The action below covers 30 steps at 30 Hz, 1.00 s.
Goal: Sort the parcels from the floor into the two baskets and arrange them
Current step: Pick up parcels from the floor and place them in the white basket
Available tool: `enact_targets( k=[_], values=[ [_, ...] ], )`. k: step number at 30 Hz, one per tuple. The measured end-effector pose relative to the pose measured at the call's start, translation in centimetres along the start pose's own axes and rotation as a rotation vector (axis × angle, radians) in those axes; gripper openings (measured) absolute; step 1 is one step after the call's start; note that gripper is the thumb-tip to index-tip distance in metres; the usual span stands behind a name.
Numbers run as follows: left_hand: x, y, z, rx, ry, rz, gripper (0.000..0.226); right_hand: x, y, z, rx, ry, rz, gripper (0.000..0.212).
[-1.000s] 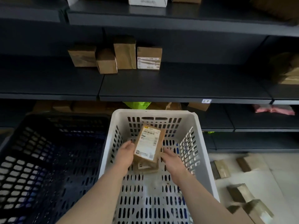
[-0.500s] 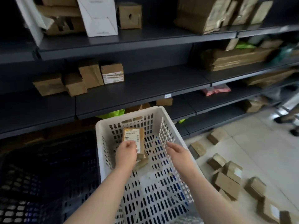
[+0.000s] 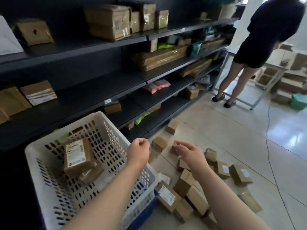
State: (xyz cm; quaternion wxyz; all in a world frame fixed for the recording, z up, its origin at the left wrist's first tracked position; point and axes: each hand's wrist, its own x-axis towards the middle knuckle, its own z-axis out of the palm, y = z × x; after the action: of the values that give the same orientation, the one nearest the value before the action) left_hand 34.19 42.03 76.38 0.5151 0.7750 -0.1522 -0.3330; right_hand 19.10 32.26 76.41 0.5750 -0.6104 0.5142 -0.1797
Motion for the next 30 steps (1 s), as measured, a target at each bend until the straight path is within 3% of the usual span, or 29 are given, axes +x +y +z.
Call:
enact_targets(
  k=[15, 22, 30],
  values=[
    [-4.0, -3.6, 27.7, 0.013, -0.145, -0.181, 0.015, 4.8, 14.8, -24.8, 0.016, 0.084, 0.158, 0.027],
    [1.4, -10.0, 34.5, -0.047, -0.094, -0.394, 0.018, 11.6, 22.0, -27.1, 0.027, 0.074, 0.282, 0.028],
    [10.7, -19.0, 40.1, -0.129, -0.056, -0.629, 0.016, 22.4, 30.7, -25.0, 0.020, 0.076, 0.389, 0.025]
  ],
)
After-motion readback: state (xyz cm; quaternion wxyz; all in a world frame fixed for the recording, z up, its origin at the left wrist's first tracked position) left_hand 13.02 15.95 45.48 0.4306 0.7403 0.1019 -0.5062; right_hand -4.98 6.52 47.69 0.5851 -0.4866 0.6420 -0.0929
